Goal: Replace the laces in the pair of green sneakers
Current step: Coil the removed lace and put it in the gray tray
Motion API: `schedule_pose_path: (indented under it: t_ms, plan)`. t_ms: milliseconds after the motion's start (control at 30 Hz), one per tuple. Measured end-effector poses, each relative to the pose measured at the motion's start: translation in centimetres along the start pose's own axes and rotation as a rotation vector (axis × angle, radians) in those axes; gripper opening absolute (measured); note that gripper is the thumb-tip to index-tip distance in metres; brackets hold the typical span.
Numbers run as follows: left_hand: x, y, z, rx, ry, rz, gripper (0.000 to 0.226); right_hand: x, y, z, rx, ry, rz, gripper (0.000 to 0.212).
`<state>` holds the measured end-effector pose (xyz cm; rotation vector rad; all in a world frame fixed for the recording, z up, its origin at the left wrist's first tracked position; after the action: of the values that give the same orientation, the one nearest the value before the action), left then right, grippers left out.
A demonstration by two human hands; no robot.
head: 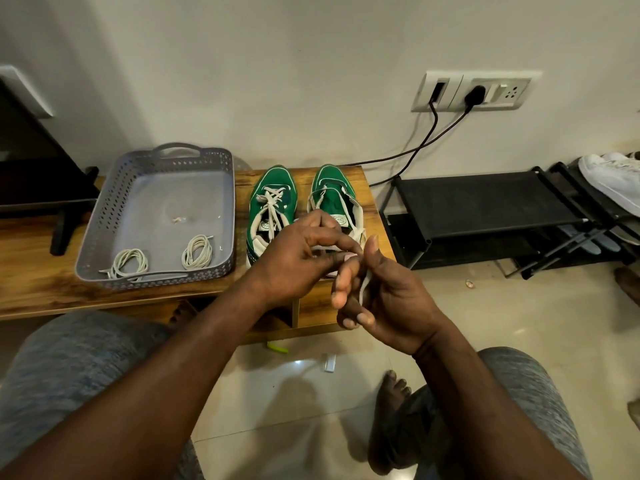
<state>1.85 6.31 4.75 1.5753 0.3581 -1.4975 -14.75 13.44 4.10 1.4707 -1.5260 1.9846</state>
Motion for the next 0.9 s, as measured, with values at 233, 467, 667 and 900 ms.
schedule_pose_path:
  t_ms: [233, 467, 667, 900]
  plan:
    - [0.7, -0.8, 0.0, -0.047, -0.035, 0.291, 0.015, 0.0, -0.2, 0.5, -0.012, 0.001, 0.052, 0.060]
    - [0.4, -2.2, -0.2, -0.001, 0.104, 0.210, 0.031, 0.7, -0.1, 1.0, -0.178, 0.135, 0.038, 0.072]
    - [0.2, -3.4, -0.1, 0.067, 0.326, 0.038, 0.014, 2.1, 0.4, 0.9, -0.258, 0.354, 0.128, 0.076]
    - [-0.3, -3.6, -0.3, 0.269, 0.475, -0.119, 0.015, 2.4, 3.8, 0.8, -0.555, 0.346, -0.203, 0.080]
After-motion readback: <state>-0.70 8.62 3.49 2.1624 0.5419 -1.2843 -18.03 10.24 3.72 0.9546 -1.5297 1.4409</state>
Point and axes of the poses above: each hand's wrist, its own z-axis towards the middle knuckle, its own y-axis out of the back of the hand, x = y × z, the point moved 1 cm from there along z, towards the middle knuckle, and after that the axes turned 7 degrees about x, right-handed, at the moved point
